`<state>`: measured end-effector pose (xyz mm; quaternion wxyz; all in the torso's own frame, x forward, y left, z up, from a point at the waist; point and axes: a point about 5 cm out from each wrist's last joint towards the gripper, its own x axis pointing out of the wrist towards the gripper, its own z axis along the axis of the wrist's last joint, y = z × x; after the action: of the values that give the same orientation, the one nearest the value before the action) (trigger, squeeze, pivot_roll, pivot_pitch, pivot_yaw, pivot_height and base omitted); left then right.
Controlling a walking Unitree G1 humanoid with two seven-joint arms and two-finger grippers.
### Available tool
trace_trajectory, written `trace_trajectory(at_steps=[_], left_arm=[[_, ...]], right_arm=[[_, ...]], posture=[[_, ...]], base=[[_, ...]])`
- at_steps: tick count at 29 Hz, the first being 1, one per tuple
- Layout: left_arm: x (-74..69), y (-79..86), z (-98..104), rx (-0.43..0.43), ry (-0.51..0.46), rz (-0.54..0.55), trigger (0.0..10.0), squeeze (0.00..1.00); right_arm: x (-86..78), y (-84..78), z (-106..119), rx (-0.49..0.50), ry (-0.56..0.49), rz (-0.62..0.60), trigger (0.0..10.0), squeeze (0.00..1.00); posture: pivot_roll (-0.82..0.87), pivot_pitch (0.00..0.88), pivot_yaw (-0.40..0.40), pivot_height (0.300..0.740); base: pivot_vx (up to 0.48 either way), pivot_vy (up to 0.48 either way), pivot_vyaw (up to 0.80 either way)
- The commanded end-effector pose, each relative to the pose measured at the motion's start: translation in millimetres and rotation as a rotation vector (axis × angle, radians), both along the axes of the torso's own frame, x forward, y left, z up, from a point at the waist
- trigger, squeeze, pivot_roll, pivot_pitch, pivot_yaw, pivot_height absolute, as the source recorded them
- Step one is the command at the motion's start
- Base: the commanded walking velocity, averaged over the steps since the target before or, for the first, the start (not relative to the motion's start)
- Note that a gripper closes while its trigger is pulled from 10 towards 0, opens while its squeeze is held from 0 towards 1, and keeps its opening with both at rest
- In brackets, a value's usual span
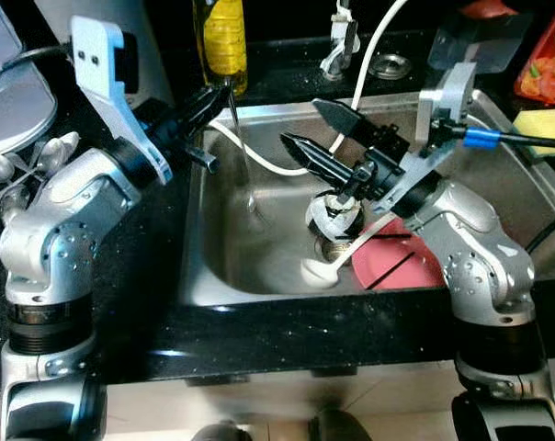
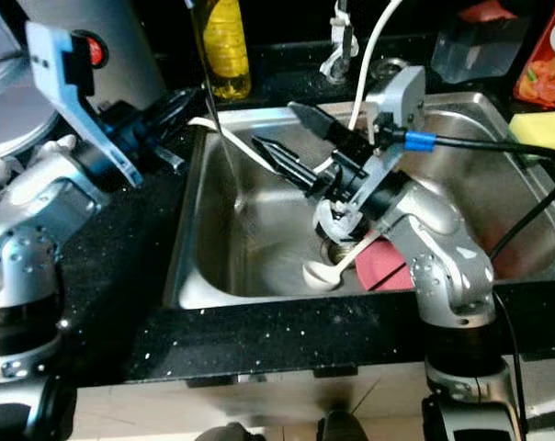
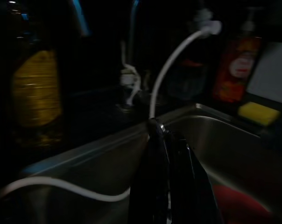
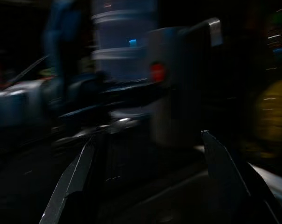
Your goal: Kitchen organization
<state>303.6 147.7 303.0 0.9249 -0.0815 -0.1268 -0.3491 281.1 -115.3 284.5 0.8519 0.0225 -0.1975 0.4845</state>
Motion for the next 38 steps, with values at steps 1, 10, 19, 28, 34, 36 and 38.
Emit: trace_trajectory(at_steps=[1,10,19,28,34,36,38], left_arm=[[1.4,-0.9,5.2,0.0,-0.025,0.008,10.0,0.0],[-5.1,-18.8,15.7,-0.018,-0.078,-0.115,10.0,0.0],[-8.1,-20.3,19.2,-0.028,-0.089,-0.138,10.0,0.0],[-6.7,-21.0,17.8,-0.031,-0.094,-0.123,10.0,0.0],[21.9,19.6,13.2,0.076,-0.07,0.389,10.0,0.0],[26.2,33.5,6.7,0.103,-0.007,0.513,10.0,0.0],[28.1,76.5,-11.5,0.13,0.172,0.822,10.0,0.0]], right_arm=[[-7.1,9.3,-0.9,-0.02,-0.005,0.053,10.0,0.0],[24.1,27.6,-30.0,-0.078,0.11,-0.198,10.0,0.0],[38.9,22.8,-25.3,-0.018,0.12,-0.339,10.0,0.0],[30.6,27.7,-13.9,0.08,0.098,-0.249,10.0,0.0],[50.0,-13.2,2.6,0.22,0.068,-0.533,10.0,0.0],[51.2,-22.2,7.4,0.231,0.048,-0.58,10.0,0.0],[51.3,-39.7,18.4,0.248,0.012,-0.638,10.0,0.0]], posture=[[-0.08,0.096,0.098,0.74],[-0.07,0.09,0.102,0.74],[-0.07,0.094,0.098,0.74],[-0.08,0.097,0.101,0.74],[-0.07,0.101,0.106,0.74],[-0.06,0.106,0.107,0.74],[-0.06,0.11,0.108,0.74]], base=[[0.0,0.0,0.0],[0.0,0.0,0.0],[0.0,0.0,0.0],[0.0,0.0,0.0],[0.0,0.0,0.0],[0.0,0.0,0.0],[0.0,0.0,0.0]])
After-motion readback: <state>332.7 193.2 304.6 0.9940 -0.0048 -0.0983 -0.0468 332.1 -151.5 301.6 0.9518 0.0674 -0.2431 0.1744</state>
